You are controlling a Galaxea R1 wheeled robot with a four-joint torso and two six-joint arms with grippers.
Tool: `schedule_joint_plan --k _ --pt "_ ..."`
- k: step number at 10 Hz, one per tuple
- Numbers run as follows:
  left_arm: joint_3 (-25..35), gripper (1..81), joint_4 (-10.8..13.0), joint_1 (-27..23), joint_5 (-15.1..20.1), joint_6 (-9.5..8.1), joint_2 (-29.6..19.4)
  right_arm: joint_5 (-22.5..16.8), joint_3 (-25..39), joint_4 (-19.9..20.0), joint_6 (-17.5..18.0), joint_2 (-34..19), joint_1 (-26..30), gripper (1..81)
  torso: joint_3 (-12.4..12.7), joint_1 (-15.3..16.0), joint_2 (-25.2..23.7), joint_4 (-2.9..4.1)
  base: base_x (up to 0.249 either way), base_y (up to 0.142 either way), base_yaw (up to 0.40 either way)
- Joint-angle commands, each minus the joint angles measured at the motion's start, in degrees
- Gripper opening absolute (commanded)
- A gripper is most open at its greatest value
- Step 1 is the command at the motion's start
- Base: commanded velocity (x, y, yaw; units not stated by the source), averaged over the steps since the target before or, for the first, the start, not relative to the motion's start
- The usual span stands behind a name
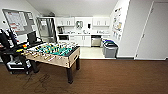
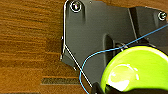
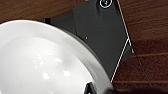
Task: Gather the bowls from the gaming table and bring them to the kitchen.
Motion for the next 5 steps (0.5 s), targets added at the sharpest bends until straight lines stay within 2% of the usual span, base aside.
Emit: schedule_joint_plan --k 1,5 --pt "-0.31 1.0 -0.25 -2.06 2.41 0.18 -0.55 -2.22 0.48 -0.73 -0.31 -0.69 2.9 1.0 0.0 0.01 -0.02 0.0 0.155 0.0 0.0" --pt "-0.31 1.0 -0.16 -2.06 2.58 0.27 -0.55 -2.93 0.31 -0.73 -0.22 -0.34 3.07 1.0 0.0 0.06 0.02 0.0 0.16 0.0 0.0"
